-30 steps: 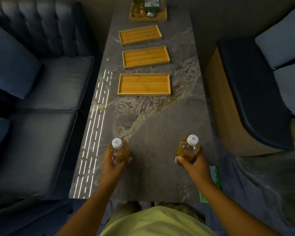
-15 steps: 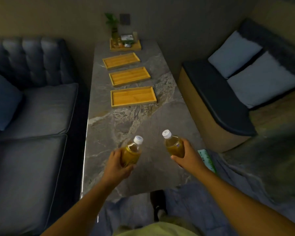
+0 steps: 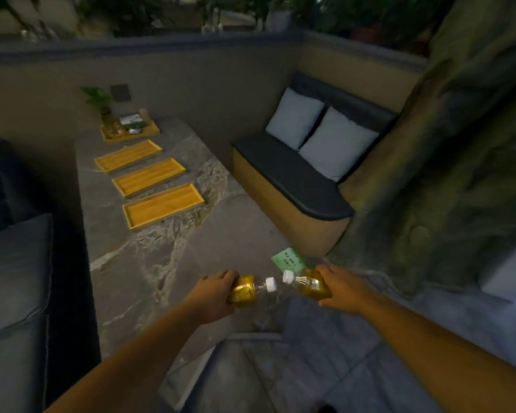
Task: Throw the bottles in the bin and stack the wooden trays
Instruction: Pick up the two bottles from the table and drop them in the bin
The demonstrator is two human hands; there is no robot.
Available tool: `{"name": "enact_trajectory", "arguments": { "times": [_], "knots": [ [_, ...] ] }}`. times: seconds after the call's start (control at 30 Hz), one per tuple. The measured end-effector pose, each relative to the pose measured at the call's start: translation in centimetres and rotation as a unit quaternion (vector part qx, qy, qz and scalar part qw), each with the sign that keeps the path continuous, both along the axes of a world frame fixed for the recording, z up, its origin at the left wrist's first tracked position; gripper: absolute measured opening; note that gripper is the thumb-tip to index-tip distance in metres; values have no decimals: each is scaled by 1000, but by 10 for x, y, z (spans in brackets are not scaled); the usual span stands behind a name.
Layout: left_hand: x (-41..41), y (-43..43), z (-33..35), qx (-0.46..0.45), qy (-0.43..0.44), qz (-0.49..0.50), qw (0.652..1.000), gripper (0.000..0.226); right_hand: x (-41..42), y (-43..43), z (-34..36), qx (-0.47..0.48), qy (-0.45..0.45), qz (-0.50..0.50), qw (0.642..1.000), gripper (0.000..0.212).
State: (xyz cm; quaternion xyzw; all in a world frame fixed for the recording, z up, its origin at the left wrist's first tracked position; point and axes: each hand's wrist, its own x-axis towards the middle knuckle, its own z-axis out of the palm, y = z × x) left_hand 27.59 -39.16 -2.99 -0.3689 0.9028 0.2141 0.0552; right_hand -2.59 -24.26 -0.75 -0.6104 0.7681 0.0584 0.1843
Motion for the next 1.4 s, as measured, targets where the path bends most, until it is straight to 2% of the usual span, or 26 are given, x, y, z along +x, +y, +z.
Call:
{"name": "enact_trajectory", "arguments": {
  "times": [0.17, 0.27, 0.4, 0.57, 0.7, 0.87, 1.1, 1.4],
  "knots": [
    [-77, 14, 7, -47, -28, -90, 994, 79, -48, 66, 10, 2, 37, -65, 997, 89],
    [-132, 33, 13, -73, -40, -147, 986, 83, -85, 114, 16, 0, 27, -127, 991, 94],
    [-219, 74, 20, -78, -35, -213, 973, 72, -143, 191, 21, 3, 34, -196, 980, 91],
    [-322, 140, 30, -92, -56, -256, 961, 80, -221, 286, 26, 7, 69, -228, 971, 84],
    [-403, 200, 34, -99, -56, -274, 955, 77, -284, 359, 23, 15, 79, -252, 964, 81],
    [-488, 264, 39, -102, -53, -310, 944, 77, -346, 433, 18, 14, 79, -291, 953, 85],
    [-586, 318, 42, -107, -43, -363, 925, 66, -411, 502, 12, 10, 61, -353, 934, 83],
    [-742, 350, 28, -128, -49, -426, 894, 53, -517, 550, 13, 26, 66, -429, 901, 73]
  ]
}}
